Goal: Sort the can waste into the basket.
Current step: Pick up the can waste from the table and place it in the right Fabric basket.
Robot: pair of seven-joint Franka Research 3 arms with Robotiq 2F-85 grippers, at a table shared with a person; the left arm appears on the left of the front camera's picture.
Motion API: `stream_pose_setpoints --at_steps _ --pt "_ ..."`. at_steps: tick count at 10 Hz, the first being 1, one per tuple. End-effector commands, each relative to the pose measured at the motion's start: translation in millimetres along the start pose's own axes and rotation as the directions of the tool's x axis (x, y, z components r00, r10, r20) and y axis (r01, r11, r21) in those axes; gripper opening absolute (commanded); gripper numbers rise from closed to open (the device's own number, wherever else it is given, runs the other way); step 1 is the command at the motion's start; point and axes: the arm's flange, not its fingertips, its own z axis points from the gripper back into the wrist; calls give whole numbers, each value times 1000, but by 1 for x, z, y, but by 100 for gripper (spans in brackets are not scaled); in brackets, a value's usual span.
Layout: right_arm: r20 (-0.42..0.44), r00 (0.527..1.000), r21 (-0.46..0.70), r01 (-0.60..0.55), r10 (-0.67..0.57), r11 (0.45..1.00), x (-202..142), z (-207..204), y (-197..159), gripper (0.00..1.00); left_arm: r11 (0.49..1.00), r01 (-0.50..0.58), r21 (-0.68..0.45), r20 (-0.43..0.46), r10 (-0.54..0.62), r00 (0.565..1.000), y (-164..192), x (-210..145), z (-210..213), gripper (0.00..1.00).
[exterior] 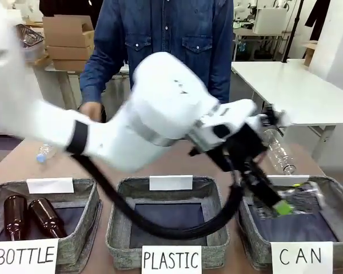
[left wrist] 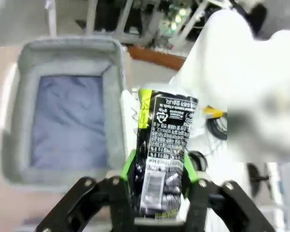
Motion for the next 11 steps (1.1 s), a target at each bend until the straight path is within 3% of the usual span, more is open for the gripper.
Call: stream_pose_setpoints --at_steps 1,6,7,8,11 --pt "-12 1000 -12 19 -19 1000 0 3 1 100 1000 11 25 -40 -9 999 35 23 -8 40" --pt "-12 1000 -12 19 -19 1000 0 3 1 100 990 58 125 19 -61 998 39 23 -12 40" --pt "-12 1000 -12 19 -19 1000 0 3 1 100 988 64 138 23 -67 997 40 22 -13 89" --pt "-12 1000 -12 19 -19 1000 0 3 1 100 988 66 138 35 -71 997 40 21 -13 98" --pt "-12 1000 -12 19 -19 1000 0 3 1 100 988 63 143 44 -70 997 38 21 -10 100"
